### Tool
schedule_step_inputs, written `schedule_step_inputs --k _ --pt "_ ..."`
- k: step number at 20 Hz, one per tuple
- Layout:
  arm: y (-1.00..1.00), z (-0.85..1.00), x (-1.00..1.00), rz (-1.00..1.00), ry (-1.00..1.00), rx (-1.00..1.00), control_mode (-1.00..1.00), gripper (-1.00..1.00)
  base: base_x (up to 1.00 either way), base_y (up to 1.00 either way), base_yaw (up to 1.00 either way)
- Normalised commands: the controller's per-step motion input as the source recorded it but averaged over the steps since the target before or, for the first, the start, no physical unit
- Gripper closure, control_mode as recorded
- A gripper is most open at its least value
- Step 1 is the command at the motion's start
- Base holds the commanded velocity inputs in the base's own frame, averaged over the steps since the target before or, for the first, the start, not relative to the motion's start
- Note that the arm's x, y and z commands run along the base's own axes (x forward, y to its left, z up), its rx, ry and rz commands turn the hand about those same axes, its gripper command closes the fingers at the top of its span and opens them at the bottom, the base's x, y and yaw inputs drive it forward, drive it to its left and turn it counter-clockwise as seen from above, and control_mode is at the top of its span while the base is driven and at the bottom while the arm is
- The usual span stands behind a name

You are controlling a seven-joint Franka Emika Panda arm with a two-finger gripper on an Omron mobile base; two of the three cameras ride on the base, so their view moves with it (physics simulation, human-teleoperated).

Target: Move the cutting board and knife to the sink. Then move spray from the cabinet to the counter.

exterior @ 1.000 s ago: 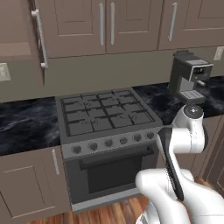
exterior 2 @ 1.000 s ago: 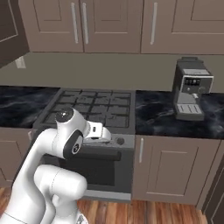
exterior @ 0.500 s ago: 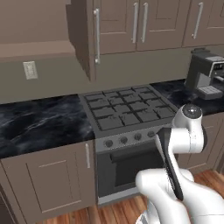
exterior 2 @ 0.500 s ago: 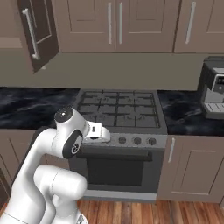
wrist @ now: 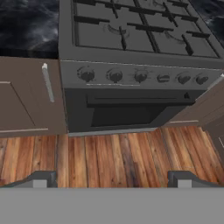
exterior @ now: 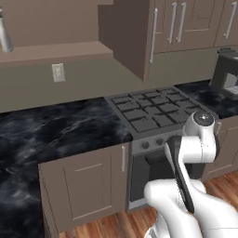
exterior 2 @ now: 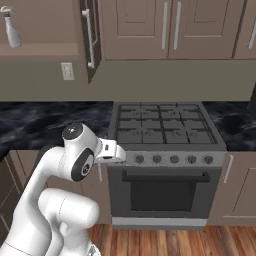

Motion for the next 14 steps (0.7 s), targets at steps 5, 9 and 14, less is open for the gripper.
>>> schedule_step_inputs --k 5,9,14 --pt "0.00 0.00 0.00 0.00 0.00 0.00 1.00 -1.00 0.05 0.63 0.04" --pt "0.00 0.00 0.00 0.00 0.00 0.00 1.00 -1.00 0.25 0.43 0.32" --pt "0.00 0.00 0.00 0.00 0.00 0.00 1.00 -1.00 0.25 0.26 0.45"
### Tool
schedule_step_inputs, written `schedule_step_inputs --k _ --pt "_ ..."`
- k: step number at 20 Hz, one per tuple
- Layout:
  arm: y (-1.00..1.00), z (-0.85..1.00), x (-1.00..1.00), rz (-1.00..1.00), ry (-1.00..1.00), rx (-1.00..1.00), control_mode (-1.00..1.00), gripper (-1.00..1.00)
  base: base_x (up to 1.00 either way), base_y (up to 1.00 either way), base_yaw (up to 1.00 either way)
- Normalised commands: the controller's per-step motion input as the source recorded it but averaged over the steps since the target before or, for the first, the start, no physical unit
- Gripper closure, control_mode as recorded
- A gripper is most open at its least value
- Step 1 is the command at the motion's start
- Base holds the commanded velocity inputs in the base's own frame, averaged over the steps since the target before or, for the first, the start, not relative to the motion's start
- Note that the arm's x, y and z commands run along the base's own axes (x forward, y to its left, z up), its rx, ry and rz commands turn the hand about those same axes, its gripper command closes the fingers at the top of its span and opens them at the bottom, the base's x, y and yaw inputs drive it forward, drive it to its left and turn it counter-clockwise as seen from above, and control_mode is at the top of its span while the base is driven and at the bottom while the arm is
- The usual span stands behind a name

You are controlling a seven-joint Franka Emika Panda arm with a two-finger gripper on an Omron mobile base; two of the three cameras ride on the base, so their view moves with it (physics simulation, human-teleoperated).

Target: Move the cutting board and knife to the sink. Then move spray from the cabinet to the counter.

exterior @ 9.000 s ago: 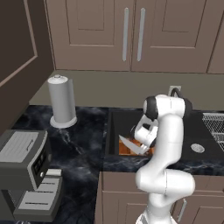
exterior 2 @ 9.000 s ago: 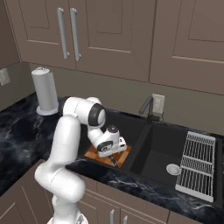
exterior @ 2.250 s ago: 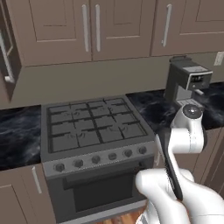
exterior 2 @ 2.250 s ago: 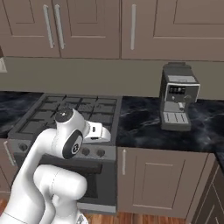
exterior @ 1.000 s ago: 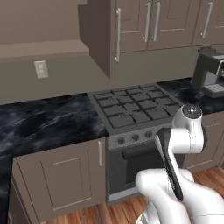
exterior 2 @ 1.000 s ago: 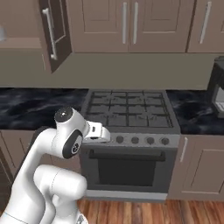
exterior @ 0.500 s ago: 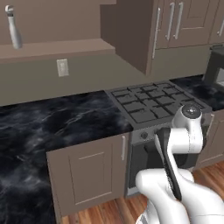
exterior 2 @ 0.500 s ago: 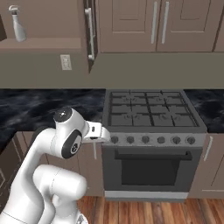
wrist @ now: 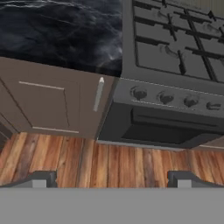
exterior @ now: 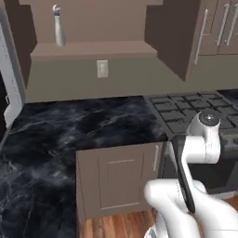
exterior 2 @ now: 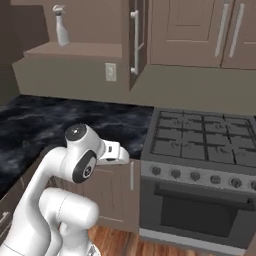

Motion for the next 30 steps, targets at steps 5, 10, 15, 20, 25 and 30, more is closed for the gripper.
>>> schedule_step_inputs --k 5,10,15,20,25,30 --pt "0.00 0.00 0.00 0.00 0.00 0.00 1.00 -1.00 0.29 0.21 0.46" --pt "0.00 0.00 0.00 0.00 0.00 0.00 1.00 -1.00 0.38 0.23 0.18" --pt "0.00 0.00 0.00 0.00 0.00 0.00 1.00 -1.00 0.50 0.09 0.02" --pt "0.00 0.00 0.00 0.00 0.00 0.00 1.00 -1.00 0.56 0.11 0.00" --pt "0.00 0.00 0.00 0.00 0.00 0.00 1.00 -1.00 0.35 0.33 0.00" --pt "0.00 0.00 0.00 0.00 0.00 0.00 1.00 -1.00 0.32 0.31 0.00"
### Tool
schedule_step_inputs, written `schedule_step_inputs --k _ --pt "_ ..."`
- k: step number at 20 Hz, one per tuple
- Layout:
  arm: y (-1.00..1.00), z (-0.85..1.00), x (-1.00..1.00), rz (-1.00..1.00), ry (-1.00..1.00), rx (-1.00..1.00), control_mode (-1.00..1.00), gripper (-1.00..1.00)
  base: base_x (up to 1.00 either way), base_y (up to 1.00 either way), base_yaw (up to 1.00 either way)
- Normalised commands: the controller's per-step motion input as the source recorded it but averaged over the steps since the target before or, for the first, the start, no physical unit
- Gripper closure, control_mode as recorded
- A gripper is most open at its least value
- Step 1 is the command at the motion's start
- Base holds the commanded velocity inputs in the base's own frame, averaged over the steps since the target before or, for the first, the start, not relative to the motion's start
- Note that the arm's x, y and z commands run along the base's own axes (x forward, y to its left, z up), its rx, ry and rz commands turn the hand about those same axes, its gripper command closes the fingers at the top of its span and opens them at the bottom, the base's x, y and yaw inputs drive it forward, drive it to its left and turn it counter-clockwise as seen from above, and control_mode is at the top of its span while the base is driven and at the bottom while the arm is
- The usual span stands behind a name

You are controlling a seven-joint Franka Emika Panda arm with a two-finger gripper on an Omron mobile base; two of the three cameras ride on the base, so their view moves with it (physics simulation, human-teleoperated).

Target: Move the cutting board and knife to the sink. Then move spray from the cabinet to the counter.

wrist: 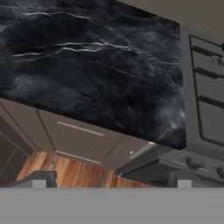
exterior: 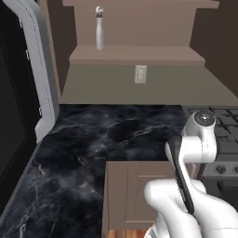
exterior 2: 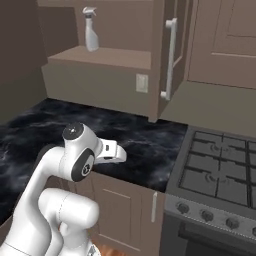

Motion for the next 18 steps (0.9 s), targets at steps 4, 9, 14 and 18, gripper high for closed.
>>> schedule_step_inputs --k 4,9,14,18 --pt "0.00 0.00 0.00 0.00 0.00 0.00 1.00 -1.00 0.46 0.14 0.03" --pt "0.00 0.00 0.00 0.00 0.00 0.00 1.00 -1.00 0.53 0.01 0.18" --pt "0.00 0.00 0.00 0.00 0.00 0.00 1.00 -1.00 0.52 0.02 0.21" --pt "0.00 0.00 0.00 0.00 0.00 0.00 1.00 -1.00 0.47 0.08 0.11"
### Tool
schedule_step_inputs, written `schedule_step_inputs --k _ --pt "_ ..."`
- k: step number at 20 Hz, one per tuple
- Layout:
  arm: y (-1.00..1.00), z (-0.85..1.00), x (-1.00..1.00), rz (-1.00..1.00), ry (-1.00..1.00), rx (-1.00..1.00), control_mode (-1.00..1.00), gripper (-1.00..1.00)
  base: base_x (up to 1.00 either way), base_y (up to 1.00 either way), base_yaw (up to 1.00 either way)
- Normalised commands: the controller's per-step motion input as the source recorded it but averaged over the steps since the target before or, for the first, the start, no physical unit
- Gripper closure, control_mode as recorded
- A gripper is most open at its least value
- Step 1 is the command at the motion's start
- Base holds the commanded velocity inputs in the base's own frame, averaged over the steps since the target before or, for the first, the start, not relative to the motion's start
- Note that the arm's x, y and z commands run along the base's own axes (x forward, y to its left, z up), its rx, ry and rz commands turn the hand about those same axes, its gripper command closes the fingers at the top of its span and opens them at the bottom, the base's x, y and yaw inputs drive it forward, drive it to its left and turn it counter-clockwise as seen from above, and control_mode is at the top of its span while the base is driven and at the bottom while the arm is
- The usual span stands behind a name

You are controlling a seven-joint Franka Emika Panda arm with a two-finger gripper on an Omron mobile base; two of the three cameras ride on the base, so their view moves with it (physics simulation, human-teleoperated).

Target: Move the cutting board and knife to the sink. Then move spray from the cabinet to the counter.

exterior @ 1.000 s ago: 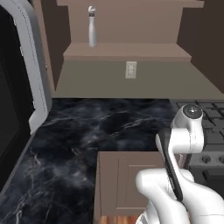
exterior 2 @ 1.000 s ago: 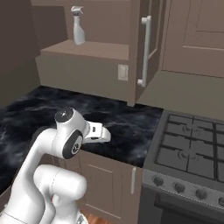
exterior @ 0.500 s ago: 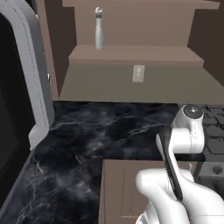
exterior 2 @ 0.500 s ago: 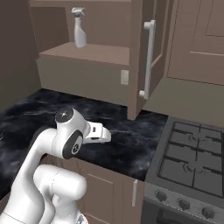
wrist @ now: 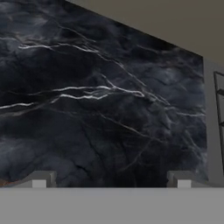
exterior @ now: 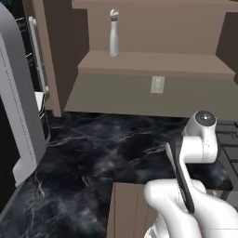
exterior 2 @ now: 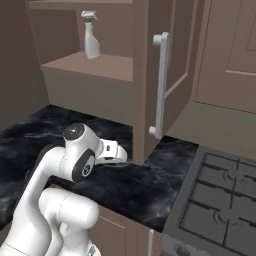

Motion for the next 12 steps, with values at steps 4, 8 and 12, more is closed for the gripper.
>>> schedule_step_inputs --k 4,8,12 --pt "0.00 0.00 0.00 0.00 0.00 0.00 1.00 -1.00 0.49 0.02 0.06" --pt "0.00 0.00 0.00 0.00 0.00 0.00 1.00 -1.00 0.51 0.05 0.05" --pt "0.00 0.00 0.00 0.00 0.00 0.00 1.00 -1.00 0.44 0.18 0.01"
